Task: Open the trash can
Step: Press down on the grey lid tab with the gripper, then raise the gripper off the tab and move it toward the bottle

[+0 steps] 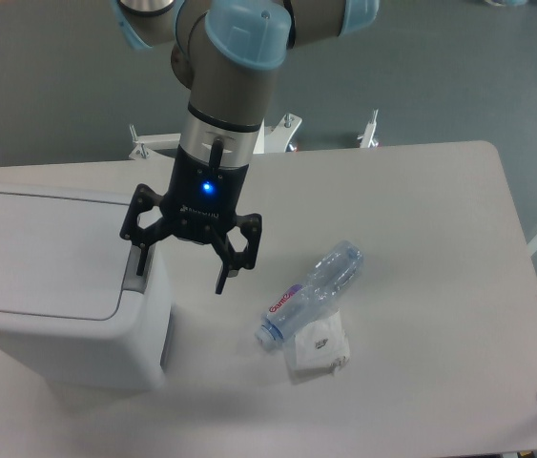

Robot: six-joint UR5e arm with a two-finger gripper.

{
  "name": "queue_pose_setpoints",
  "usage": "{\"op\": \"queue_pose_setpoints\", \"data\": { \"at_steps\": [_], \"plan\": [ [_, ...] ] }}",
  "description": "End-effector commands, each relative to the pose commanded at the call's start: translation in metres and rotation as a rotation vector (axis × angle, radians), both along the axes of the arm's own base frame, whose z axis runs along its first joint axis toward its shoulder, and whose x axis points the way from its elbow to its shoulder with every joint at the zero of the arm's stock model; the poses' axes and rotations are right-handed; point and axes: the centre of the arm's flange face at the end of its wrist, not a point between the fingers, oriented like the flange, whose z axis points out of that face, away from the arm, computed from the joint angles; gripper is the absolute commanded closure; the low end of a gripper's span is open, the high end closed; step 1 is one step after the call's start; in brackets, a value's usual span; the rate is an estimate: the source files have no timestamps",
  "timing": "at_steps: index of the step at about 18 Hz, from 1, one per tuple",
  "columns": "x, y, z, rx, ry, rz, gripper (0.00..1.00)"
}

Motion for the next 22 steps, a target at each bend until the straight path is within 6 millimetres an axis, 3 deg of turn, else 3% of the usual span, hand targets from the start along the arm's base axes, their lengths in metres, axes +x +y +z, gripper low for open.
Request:
{"op": "queue_pose_setpoints", "data": {
  "at_steps": [16,22],
  "plan": [
    [0.001,-0.001,-0.011,-0.022,-0.001,0.000,0.00],
    [-0.001,-0.001,0.001,-0.014,0.029,0.006,0.00]
  ]
}}
